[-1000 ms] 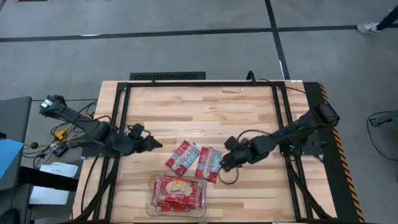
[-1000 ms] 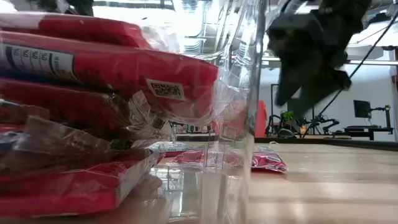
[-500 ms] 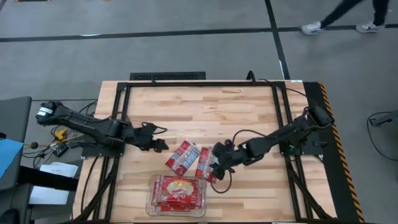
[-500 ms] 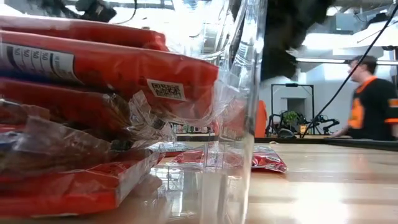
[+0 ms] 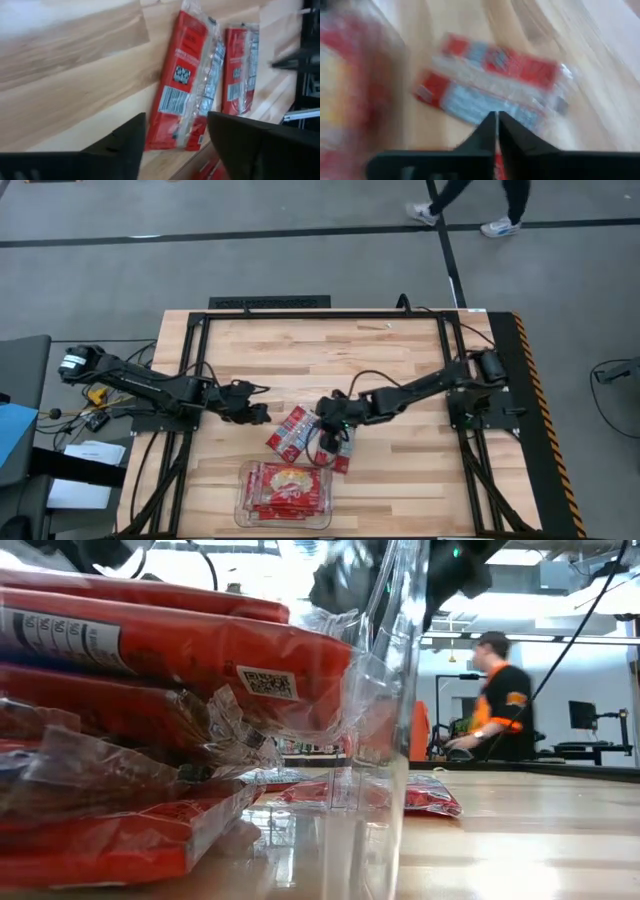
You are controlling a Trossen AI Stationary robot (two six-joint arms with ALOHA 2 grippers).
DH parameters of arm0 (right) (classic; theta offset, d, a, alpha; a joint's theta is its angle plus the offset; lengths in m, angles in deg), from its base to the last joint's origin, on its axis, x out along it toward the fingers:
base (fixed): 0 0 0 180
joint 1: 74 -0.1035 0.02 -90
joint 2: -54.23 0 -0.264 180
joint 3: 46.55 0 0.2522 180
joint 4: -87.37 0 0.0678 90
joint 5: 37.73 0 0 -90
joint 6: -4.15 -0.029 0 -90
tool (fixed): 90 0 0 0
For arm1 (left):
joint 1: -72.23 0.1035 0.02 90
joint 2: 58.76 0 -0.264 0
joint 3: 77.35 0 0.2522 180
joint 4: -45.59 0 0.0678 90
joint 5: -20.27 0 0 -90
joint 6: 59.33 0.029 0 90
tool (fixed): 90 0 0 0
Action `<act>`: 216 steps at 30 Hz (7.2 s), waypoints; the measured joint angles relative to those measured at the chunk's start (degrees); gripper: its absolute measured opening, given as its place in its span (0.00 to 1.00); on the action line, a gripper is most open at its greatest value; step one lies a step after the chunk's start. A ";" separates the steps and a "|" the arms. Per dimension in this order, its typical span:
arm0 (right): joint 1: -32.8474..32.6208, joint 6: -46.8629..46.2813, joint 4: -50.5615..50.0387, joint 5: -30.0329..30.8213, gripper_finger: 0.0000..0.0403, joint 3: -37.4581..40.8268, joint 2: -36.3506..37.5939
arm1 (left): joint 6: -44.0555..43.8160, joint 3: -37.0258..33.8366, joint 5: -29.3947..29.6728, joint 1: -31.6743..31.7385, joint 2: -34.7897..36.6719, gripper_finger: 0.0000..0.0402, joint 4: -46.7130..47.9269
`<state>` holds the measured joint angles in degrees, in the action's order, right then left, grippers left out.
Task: Sort popcorn bags into baskets
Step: Put the red popcorn bag into the transparent bin
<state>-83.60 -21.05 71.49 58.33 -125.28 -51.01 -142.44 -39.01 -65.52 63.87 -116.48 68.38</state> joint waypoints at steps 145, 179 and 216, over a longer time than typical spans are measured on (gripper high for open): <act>13.41 16.81 -15.27 1.85 0.04 -10.53 24.34 | 21.40 3.23 33.27 -3.17 0.87 0.49 -40.60; -0.13 90.48 -12.89 48.80 0.06 -14.28 9.87 | -9.17 3.92 34.10 1.44 -1.92 0.79 -45.73; -1.42 71.55 -11.59 49.60 0.40 -14.45 11.47 | -6.57 6.75 21.07 7.73 -9.05 0.04 -49.48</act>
<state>-85.02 50.49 59.91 107.92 -139.73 -39.54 -149.02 -32.25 -44.45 71.60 -125.53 18.90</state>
